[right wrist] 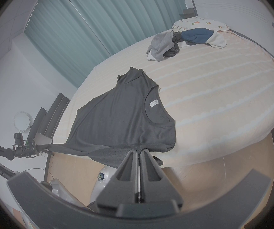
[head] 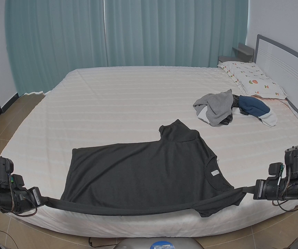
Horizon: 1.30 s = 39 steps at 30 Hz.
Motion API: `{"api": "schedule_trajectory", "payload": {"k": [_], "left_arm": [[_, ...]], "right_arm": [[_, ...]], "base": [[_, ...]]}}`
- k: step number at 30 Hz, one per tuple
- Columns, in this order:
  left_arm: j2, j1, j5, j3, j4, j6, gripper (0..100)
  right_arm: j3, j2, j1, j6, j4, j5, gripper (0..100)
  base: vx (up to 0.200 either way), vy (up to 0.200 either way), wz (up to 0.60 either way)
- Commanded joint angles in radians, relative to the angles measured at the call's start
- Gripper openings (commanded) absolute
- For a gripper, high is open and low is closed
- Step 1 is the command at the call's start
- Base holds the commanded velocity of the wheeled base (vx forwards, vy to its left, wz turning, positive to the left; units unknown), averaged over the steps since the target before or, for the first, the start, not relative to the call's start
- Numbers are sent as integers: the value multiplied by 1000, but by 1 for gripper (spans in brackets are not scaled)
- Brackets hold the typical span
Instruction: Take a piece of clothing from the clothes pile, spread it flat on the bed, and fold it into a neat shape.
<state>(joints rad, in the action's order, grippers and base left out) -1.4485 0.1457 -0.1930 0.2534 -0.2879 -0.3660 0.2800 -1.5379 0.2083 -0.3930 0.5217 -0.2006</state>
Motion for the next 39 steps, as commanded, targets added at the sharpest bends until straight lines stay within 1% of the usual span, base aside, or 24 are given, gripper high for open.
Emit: {"api": "schedule_trajectory", "payload": {"k": [1, 7, 11, 15, 22, 27, 33, 35, 39], "left_arm": [[28, 9, 0, 0, 36, 30, 0], [31, 17, 0, 10, 110, 99, 0], [23, 17, 0, 30, 128, 111, 0], [-39, 17, -6, 86, 130, 105, 0], [-162, 18, -14, 172, 130, 93, 0], [-237, 14, -14, 234, 125, 38, 0], [-317, 15, -14, 288, 122, 15, 0], [-342, 15, -14, 299, 121, 12, 0], [-395, 14, -14, 340, 119, 12, 0]], "right_arm": [[-27, 5, 3, 0, 6, -2, 0], [-47, 7, 3, 8, 6, -2, 0], [-36, -1, 3, 3, 9, -6, 0], [7, -33, 2, -1, 11, -40, 0], [107, -150, -4, -1, 11, -43, 0], [183, -229, -10, -3, 11, -42, 0], [245, -304, -13, -4, 11, -42, 0], [261, -324, -13, -14, 11, -42, 0], [317, -367, -20, -58, 9, -43, 0]], "base": [[0, 0, 0], [0, 0, 0], [0, 0, 0], [0, 0, 0], [0, 0, 0], [0, 0, 0], [0, 0, 0], [0, 0, 0], [0, 0, 0]]}}
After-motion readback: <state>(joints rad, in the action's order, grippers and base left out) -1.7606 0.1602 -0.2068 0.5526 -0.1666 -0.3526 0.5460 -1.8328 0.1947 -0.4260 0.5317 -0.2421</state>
